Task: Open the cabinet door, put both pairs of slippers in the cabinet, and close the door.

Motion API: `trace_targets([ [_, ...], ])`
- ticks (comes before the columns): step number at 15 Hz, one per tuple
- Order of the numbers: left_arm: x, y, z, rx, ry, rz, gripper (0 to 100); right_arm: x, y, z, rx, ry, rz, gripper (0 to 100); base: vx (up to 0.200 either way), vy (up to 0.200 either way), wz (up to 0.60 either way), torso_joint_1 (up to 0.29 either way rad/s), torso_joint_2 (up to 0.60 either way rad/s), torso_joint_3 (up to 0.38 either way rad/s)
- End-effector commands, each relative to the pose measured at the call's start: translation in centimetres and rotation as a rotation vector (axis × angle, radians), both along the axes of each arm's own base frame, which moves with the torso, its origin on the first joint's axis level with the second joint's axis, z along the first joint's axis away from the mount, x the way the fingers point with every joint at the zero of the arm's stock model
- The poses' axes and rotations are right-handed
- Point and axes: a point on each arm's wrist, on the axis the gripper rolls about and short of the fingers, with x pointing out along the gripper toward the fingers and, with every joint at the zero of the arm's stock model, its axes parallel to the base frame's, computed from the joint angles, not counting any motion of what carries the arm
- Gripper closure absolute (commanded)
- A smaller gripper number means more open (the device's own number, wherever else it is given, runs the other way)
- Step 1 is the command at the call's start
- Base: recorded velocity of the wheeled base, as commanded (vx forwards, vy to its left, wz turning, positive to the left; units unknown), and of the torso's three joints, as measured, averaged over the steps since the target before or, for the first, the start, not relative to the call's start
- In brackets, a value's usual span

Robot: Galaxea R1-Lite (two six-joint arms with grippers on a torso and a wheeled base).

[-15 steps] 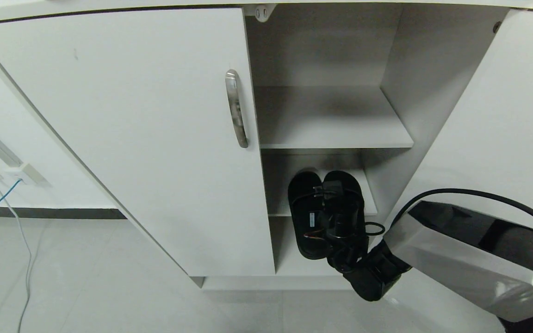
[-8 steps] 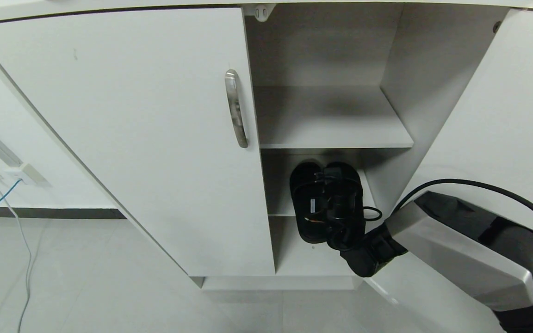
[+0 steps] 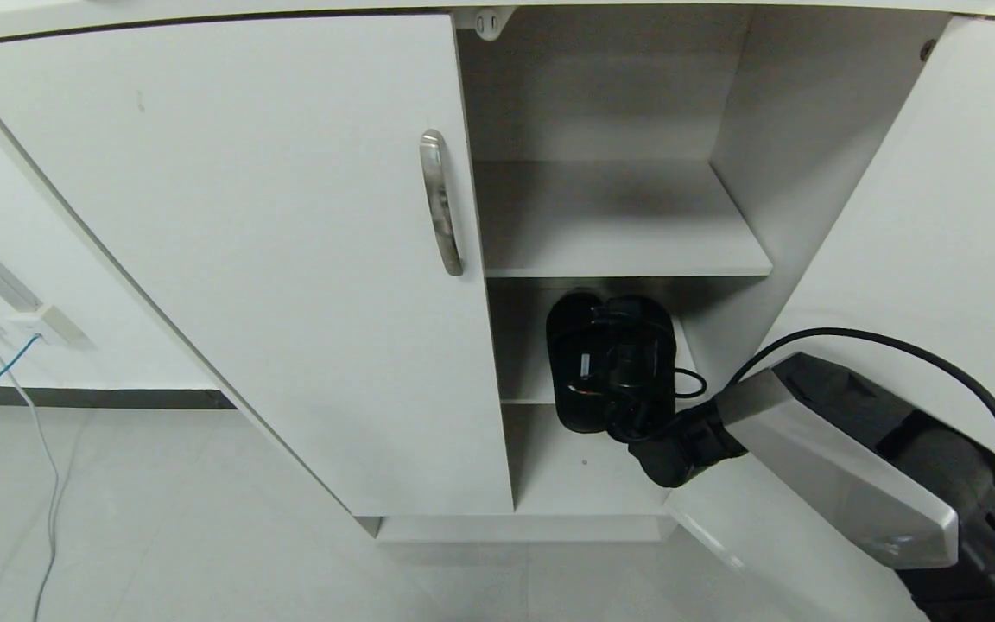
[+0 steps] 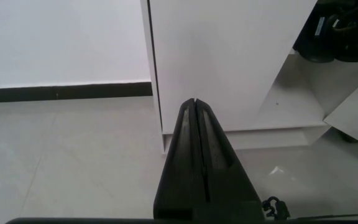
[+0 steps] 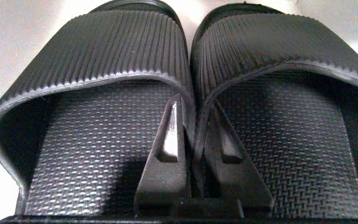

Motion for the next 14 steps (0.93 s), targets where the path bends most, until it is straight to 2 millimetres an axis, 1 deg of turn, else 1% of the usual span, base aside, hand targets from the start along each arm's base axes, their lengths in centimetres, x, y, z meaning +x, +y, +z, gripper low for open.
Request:
trace_targets([
  [1,0.0,0.0,0.0,0.000,0.001,0.001,100,0.8,0.2,0.0,0.017,-0.009,-0.011,100,0.000,0.000,0.00,0.000,0.00,0.000],
  [7,0.0,0.1,0.0,-0.002,0.000,0.027,100,2.1,0.4,-0.8,0.014,-0.008,-0.037,100,0.000,0.000,0.00,0.000,0.00,0.000],
  [8,0.0,0.1,0.0,-0.002,0.000,0.027,100,2.2,0.4,-0.7,0.012,-0.006,-0.038,0,0.000,0.000,0.00,0.000,0.00,0.000],
  [11,0.0,0.1,0.0,-0.002,0.001,0.027,100,2.0,0.3,-0.6,0.012,-0.005,-0.044,0,0.000,0.000,0.00,0.000,0.00,0.000],
  [13,0.0,0.1,0.0,-0.003,0.000,0.027,100,1.4,0.0,-0.4,0.001,0.008,-0.041,0,0.000,0.000,0.00,0.000,0.00,0.000],
  [14,0.0,0.1,0.0,-0.003,0.001,0.027,100,0.5,0.0,-0.1,-0.001,0.012,-0.032,0,0.000,0.000,0.00,0.000,0.00,0.000],
])
